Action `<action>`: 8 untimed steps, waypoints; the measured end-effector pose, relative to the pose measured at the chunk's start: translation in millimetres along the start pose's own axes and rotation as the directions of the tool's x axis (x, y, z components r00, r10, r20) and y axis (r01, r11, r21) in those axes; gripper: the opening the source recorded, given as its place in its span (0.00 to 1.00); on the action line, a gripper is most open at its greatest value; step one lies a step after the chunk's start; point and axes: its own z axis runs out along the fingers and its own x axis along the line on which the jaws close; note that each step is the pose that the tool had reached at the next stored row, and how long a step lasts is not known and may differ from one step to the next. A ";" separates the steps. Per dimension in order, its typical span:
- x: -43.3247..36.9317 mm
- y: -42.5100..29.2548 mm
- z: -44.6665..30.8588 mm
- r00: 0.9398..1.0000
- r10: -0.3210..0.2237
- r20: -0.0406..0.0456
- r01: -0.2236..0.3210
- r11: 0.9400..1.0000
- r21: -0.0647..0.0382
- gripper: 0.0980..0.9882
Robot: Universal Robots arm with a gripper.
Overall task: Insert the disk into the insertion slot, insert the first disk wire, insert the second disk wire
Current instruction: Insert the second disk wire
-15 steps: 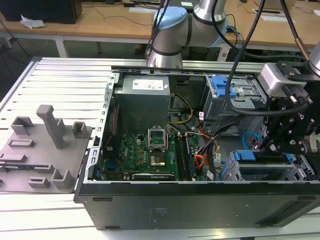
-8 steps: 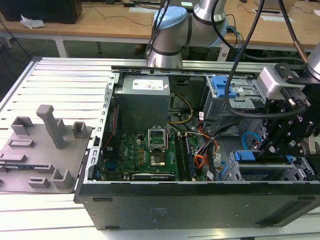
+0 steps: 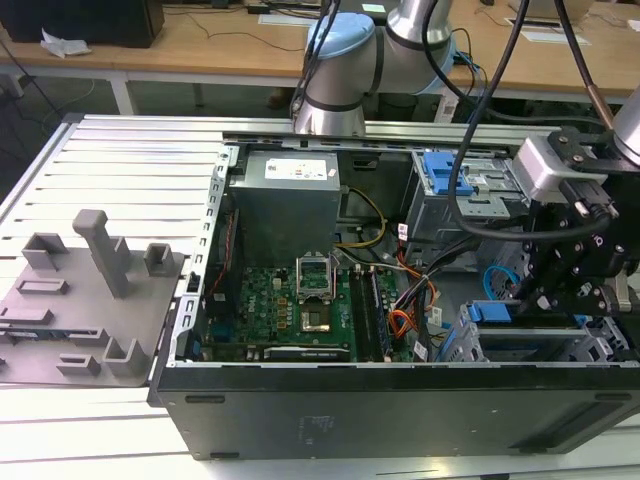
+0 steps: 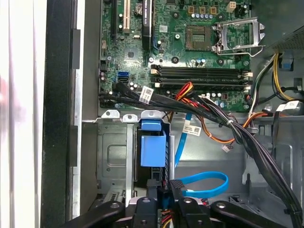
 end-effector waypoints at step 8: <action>-1.1 1.3 -26.9 1.000 0.000 0.001 0.000 1.000 0.000 0.01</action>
